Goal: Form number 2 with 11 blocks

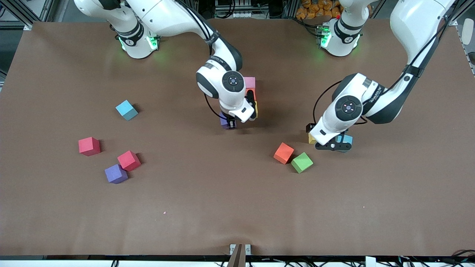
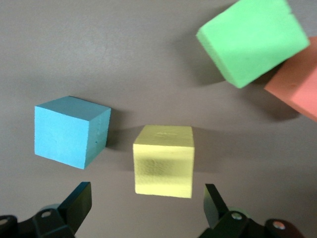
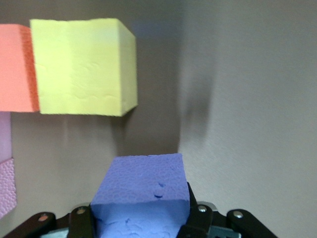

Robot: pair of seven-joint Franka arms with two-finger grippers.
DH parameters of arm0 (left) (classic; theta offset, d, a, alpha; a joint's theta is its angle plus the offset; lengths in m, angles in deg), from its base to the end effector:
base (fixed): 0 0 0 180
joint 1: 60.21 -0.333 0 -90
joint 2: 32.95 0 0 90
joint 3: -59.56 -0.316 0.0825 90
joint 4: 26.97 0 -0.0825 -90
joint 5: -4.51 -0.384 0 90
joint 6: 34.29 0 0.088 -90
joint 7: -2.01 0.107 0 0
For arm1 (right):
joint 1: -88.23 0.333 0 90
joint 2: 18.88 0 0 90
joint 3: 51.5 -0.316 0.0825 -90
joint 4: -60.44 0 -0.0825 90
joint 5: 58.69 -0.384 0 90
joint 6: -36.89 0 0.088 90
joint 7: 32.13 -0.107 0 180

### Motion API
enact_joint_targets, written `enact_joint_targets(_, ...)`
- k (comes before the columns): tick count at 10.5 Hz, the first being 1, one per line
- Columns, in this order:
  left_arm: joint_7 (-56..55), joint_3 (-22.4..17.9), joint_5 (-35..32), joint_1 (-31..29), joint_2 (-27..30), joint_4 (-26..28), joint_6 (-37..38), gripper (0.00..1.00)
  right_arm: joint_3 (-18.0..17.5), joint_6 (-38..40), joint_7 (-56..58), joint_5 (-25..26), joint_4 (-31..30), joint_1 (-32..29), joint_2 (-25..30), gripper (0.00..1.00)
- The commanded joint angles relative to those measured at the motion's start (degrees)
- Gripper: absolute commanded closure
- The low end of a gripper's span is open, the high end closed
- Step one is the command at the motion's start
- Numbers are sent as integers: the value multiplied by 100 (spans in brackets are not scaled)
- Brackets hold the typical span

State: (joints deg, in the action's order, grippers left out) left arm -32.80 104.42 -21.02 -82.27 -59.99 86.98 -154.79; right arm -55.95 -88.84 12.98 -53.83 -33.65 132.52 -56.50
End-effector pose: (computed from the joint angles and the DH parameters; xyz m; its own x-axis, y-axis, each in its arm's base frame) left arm 0.5501 -0.1940 0.2711 0.9888 -0.0269 -0.1467 -0.0431 -0.9932 -0.1082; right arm 0.4526 0.5027 0.2245 -0.1085 0.9906 -0.0833 0.9928 0.1037 -0.0608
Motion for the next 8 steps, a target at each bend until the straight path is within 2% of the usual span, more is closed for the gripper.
enact_joint_targets(1, 185, 101, -66, -378, 94, 347, -412, 0, 32, 14, -178, 85, -109, 115, 36, 78)
enact_joint_targets(8, -298, 101, 4, -273, -266, 251, -622, 0, 23, -48, -785, 15, -101, 343, -79, 78)
